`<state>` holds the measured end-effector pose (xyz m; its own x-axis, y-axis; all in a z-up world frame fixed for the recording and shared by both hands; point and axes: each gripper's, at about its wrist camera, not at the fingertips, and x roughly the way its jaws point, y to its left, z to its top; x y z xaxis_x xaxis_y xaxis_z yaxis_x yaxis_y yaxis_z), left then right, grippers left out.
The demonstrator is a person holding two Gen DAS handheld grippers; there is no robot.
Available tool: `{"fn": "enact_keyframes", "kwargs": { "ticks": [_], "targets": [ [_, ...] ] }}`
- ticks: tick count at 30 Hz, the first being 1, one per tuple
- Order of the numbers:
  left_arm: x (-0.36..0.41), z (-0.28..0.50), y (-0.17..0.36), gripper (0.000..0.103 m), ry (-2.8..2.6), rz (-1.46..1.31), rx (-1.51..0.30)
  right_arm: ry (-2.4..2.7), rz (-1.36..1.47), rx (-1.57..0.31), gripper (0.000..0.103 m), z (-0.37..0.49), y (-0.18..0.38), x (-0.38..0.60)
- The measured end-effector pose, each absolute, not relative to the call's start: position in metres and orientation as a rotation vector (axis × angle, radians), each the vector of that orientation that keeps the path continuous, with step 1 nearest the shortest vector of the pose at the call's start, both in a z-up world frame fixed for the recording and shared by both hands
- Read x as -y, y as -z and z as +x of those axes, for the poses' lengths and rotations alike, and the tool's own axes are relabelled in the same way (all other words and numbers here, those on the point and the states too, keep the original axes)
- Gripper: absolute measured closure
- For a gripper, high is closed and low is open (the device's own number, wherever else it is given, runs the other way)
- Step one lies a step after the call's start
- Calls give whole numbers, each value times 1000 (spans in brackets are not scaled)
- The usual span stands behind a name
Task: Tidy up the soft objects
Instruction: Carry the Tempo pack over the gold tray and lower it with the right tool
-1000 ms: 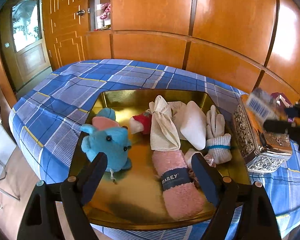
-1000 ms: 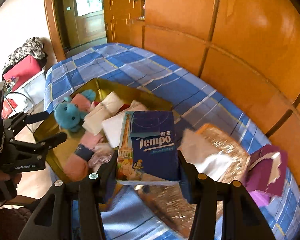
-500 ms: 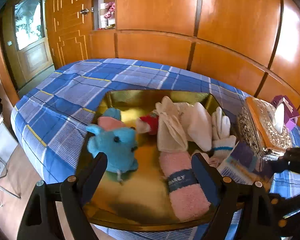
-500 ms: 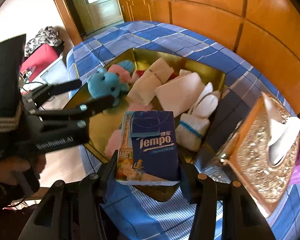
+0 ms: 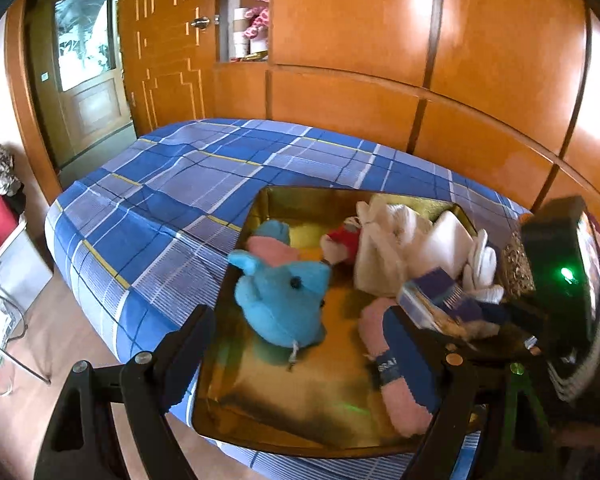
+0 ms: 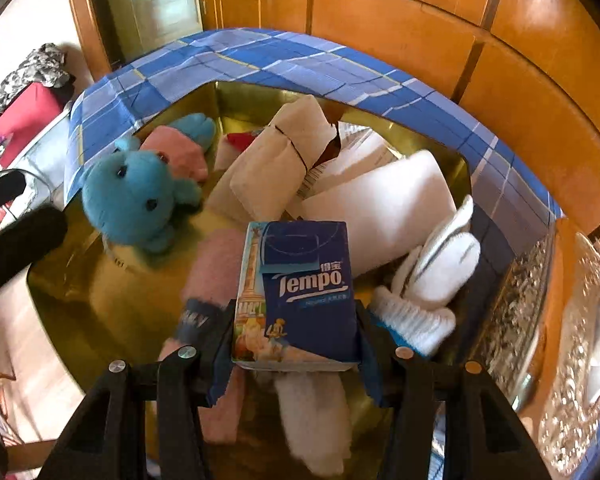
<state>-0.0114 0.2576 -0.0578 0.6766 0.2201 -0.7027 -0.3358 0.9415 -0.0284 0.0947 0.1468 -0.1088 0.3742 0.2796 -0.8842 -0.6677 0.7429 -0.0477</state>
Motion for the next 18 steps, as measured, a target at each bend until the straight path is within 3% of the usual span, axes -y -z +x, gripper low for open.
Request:
{"fn": "enact_keyframes", "kwargs": {
  "ticks": [10, 14, 18],
  "targets": [
    [-247, -13, 57, 14, -302, -148, -761, -640, -384, -964, 50, 81, 102, -133],
    [-247, -14, 55, 11, -307, -154, -751, -649, -338, -913, 41, 70, 85, -118],
    [-248, -15, 54, 11, -310, -156, -747, -648, -306, -874, 41, 61, 74, -108]
  ]
}}
